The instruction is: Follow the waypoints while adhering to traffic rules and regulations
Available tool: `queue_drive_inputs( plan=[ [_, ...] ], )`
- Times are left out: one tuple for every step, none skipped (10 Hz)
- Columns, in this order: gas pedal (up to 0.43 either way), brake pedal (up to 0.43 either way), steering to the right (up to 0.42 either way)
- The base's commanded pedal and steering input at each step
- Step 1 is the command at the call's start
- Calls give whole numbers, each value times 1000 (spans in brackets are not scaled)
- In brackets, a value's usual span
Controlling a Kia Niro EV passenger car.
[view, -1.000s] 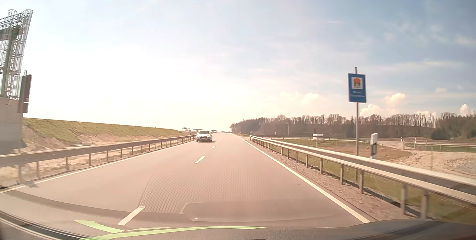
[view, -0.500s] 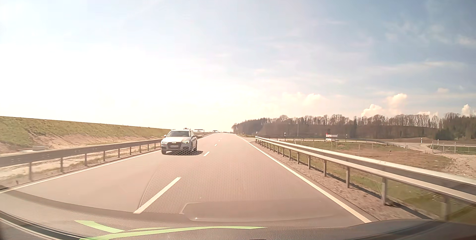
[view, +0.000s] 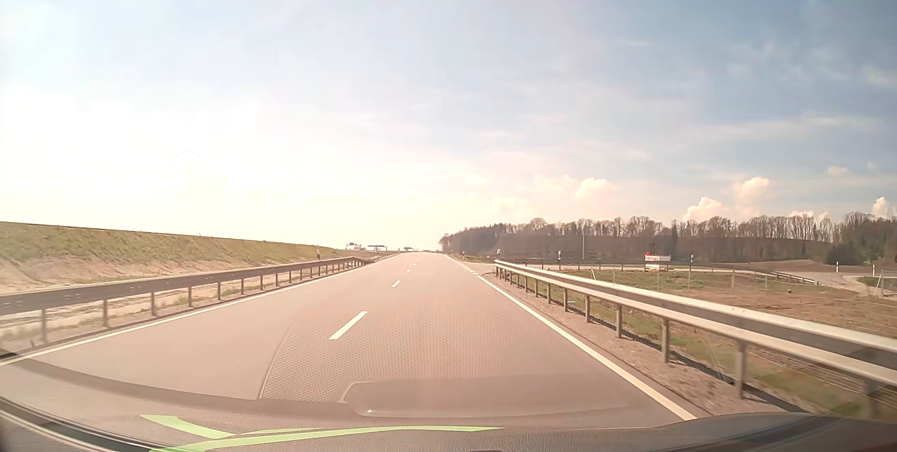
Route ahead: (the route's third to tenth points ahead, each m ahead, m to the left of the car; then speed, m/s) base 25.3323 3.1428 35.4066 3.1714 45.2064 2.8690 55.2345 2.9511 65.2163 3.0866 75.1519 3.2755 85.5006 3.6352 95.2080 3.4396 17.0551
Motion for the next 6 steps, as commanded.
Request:
queue_drive_inputs(
  plan=[
    [177, 0, -3],
    [177, 0, -3],
    [177, 0, -3],
    [177, 0, -3],
    [177, 0, -3],
    [177, 0, -3]
  ],
)
